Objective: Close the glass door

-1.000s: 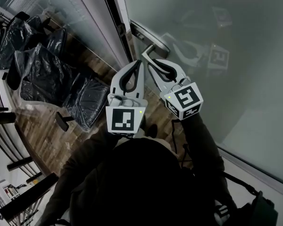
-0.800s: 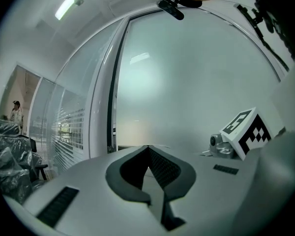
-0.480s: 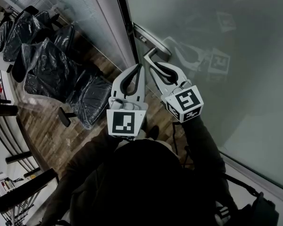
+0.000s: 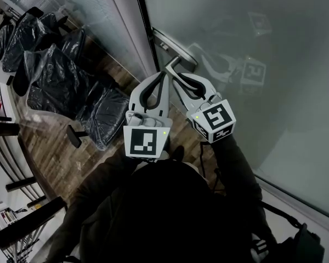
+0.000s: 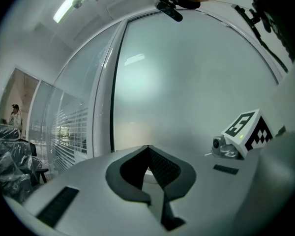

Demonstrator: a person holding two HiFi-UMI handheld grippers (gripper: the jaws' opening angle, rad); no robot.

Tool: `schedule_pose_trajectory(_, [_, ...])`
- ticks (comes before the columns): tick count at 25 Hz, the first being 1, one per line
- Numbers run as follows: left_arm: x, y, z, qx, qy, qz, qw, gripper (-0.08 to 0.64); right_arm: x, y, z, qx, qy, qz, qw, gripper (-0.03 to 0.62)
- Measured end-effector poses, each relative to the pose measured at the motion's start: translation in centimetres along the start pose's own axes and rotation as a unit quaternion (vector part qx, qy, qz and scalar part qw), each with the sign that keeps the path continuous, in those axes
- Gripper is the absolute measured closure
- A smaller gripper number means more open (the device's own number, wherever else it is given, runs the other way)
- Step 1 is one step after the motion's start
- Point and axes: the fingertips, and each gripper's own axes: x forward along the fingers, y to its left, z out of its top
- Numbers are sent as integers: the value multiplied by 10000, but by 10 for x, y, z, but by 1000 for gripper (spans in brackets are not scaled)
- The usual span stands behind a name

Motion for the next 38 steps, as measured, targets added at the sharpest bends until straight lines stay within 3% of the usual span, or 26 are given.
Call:
schedule_pose_trajectory(30, [-5,-2,7,55,-60,22,10000,563,-3,13,-1,-37,54,10,10000,535])
schedule_pose_trajectory(35, [-10,3,13,56,-113,72,9999,563,-5,14,2,-461,233,-113,9986,534])
schedule_pose_trajectory(38, [-14,10,15,53,-159,110,9998,563,-7,16,3,-714,313,63,9969,532])
